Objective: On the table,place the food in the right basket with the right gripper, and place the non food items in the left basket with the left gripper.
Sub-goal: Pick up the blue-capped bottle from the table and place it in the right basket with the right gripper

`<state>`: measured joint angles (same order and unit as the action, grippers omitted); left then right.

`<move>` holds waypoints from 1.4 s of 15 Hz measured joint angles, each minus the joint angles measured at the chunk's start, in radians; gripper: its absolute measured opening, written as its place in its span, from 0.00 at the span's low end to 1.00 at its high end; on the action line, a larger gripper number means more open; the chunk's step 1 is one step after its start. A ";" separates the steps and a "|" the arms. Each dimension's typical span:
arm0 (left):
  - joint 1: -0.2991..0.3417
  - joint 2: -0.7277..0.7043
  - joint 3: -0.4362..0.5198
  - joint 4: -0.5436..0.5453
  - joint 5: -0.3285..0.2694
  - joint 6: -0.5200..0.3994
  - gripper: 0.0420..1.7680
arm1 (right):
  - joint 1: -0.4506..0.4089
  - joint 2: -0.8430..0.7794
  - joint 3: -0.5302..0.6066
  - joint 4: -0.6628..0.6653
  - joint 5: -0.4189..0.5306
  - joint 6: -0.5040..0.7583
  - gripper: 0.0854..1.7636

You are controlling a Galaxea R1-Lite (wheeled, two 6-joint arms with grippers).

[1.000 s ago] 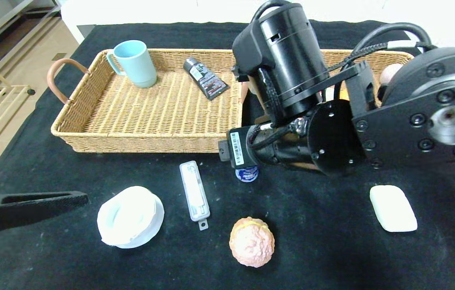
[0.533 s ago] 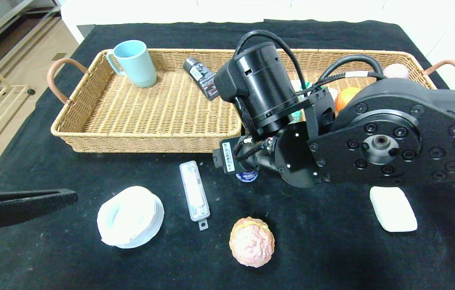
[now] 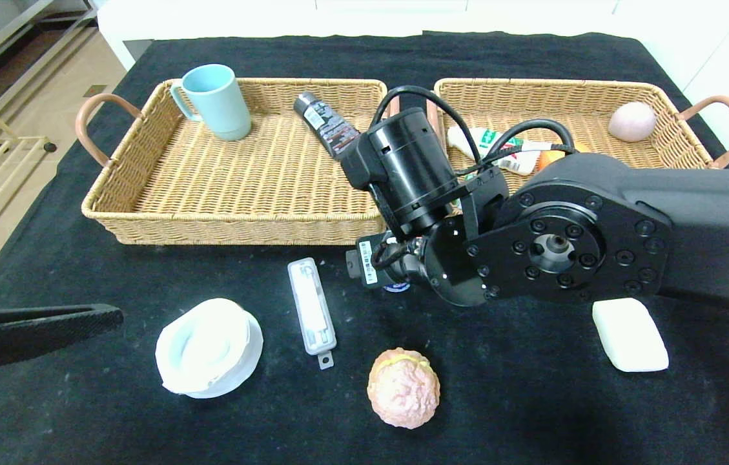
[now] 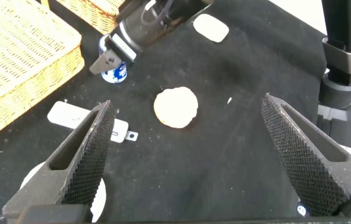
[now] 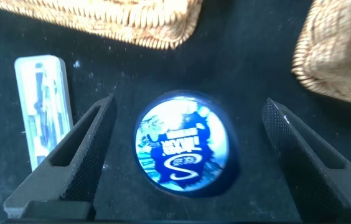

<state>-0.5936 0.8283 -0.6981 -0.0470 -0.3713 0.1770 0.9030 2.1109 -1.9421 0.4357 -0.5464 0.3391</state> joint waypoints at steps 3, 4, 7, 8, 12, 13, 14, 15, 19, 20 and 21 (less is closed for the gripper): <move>0.000 0.000 0.000 0.000 0.000 0.000 0.97 | -0.001 0.012 -0.001 -0.013 -0.001 0.000 0.96; 0.000 0.000 0.000 -0.001 0.000 0.000 0.97 | -0.001 0.014 -0.001 -0.021 -0.001 0.000 0.96; 0.000 0.002 0.001 0.000 0.000 0.000 0.97 | -0.001 0.018 -0.001 -0.028 -0.001 0.000 0.92; 0.000 0.003 0.001 0.000 0.000 0.000 0.97 | -0.001 0.018 -0.001 -0.027 -0.001 0.000 0.81; 0.000 0.003 0.002 -0.001 0.000 0.000 0.97 | -0.001 0.018 0.000 -0.024 -0.001 0.002 0.51; 0.000 0.003 0.002 -0.002 0.000 0.000 0.97 | -0.001 0.018 0.001 -0.023 -0.001 0.002 0.50; 0.000 0.003 0.002 -0.003 0.000 0.000 0.97 | -0.001 0.018 0.001 -0.022 -0.001 0.002 0.50; 0.000 0.003 0.002 -0.004 0.000 0.000 0.97 | -0.001 0.018 0.001 -0.021 0.000 0.003 0.50; 0.000 0.004 0.003 -0.004 0.001 0.001 0.97 | -0.001 0.017 0.005 -0.018 0.000 0.006 0.50; 0.000 0.005 0.004 -0.005 0.001 0.001 0.97 | -0.001 0.017 0.006 -0.019 0.000 0.007 0.50; 0.000 0.007 0.004 -0.006 0.000 0.001 0.97 | -0.001 0.017 0.007 -0.020 0.000 0.007 0.50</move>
<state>-0.5936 0.8351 -0.6936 -0.0534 -0.3709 0.1785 0.9015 2.1277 -1.9349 0.4160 -0.5460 0.3462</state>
